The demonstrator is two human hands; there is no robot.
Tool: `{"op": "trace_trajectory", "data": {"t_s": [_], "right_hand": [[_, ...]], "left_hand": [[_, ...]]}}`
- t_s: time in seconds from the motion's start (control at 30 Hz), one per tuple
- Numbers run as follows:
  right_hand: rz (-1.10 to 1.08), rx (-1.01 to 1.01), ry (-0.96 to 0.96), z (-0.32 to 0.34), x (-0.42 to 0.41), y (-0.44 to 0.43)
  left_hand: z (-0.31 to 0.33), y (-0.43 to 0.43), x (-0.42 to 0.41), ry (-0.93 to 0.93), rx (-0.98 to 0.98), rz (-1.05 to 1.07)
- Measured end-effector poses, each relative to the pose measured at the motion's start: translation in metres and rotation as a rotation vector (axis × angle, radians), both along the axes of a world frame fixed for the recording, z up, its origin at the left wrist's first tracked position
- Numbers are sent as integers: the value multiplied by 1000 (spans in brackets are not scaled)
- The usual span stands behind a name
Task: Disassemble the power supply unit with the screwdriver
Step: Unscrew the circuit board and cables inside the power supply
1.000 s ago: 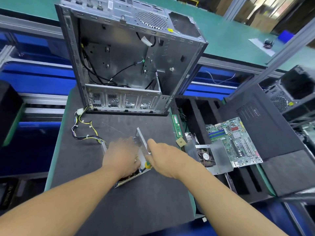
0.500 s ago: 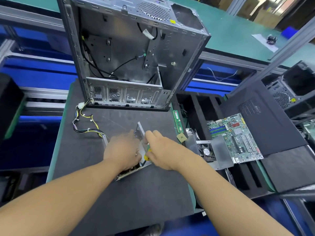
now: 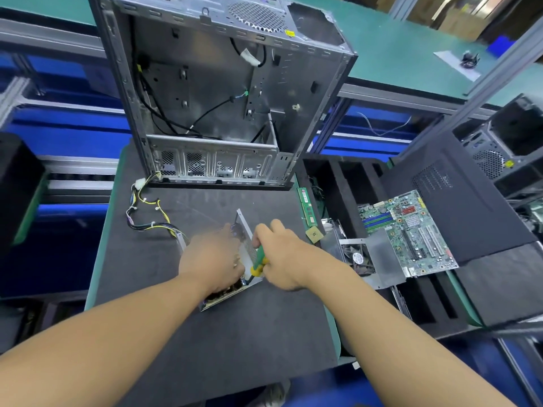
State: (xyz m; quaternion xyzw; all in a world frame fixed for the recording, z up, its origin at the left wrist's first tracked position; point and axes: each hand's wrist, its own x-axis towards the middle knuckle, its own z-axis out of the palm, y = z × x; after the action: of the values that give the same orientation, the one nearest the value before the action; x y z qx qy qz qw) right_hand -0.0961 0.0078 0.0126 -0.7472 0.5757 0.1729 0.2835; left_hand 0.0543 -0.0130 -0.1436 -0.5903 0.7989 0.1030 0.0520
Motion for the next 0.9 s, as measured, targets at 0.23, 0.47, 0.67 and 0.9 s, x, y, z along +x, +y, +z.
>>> {"op": "trace_trajectory", "data": {"t_s": [0.23, 0.47, 0.67, 0.9], "right_hand": [[-40, -199, 160, -5, 7, 4], [-27, 15, 7, -1, 4, 3], [34, -269, 200, -8, 10, 13], [-58, 0, -34, -2, 5, 7]], "left_hand": [[-1, -1, -1, 15, 18, 2], [-2, -1, 0, 12, 4, 1], [-2, 0, 0, 24, 7, 7], [-1, 1, -1, 9, -3, -3]]}}
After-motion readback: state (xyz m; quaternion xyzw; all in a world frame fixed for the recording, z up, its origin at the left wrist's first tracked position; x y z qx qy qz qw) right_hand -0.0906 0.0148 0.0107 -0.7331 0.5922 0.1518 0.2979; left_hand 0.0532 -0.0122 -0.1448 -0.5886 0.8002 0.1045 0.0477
